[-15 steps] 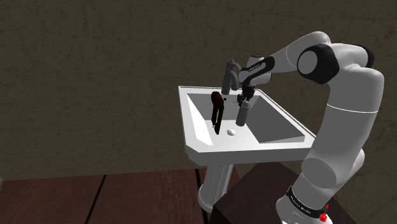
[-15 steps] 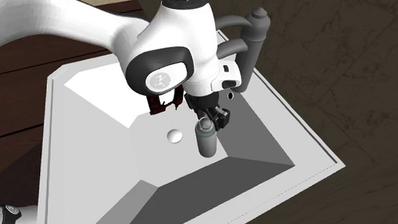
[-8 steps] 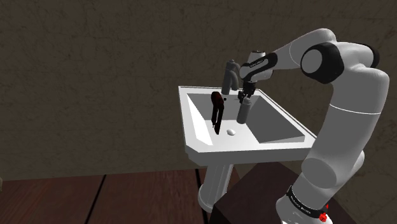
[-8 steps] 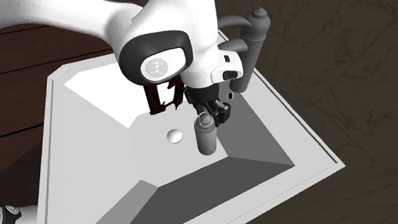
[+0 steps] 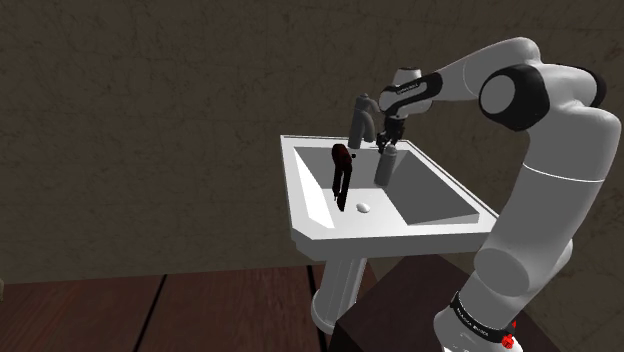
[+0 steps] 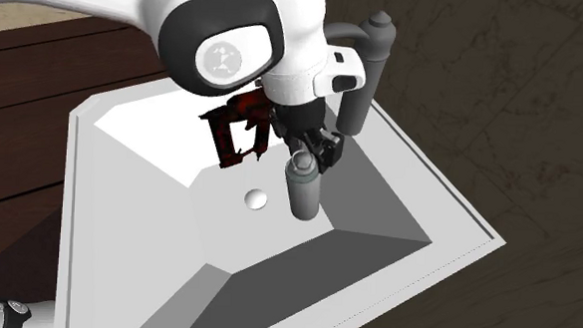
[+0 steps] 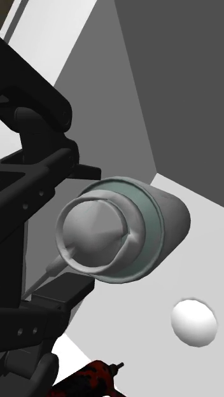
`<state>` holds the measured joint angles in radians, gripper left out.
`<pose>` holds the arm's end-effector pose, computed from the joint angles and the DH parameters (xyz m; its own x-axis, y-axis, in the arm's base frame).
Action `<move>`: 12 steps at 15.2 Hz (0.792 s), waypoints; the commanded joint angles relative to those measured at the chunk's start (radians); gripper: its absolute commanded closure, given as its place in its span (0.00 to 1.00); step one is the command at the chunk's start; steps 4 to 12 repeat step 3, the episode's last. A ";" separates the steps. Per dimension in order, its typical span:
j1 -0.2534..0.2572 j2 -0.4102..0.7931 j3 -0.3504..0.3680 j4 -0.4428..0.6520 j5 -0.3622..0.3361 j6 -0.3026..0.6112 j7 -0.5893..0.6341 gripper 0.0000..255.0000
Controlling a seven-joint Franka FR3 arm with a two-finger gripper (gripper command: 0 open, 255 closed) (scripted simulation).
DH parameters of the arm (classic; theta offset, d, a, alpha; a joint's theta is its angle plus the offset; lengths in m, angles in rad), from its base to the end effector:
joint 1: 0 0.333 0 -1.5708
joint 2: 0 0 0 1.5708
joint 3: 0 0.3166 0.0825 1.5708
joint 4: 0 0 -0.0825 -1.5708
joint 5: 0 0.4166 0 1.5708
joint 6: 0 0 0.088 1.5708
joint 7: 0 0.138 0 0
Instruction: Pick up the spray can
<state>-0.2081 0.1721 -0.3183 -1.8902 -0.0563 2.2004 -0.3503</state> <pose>0.5610 -0.3232 0.3880 0.9866 -0.1296 0.0991 -0.1432 -0.9788 0.1462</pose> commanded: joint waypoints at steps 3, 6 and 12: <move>0.000 -0.012 -0.001 0.014 -0.003 -0.026 -0.001 1.00; 0.000 -0.012 -0.001 0.014 -0.003 -0.026 -0.001 1.00; 0.000 -0.012 -0.001 0.014 -0.003 -0.026 -0.001 1.00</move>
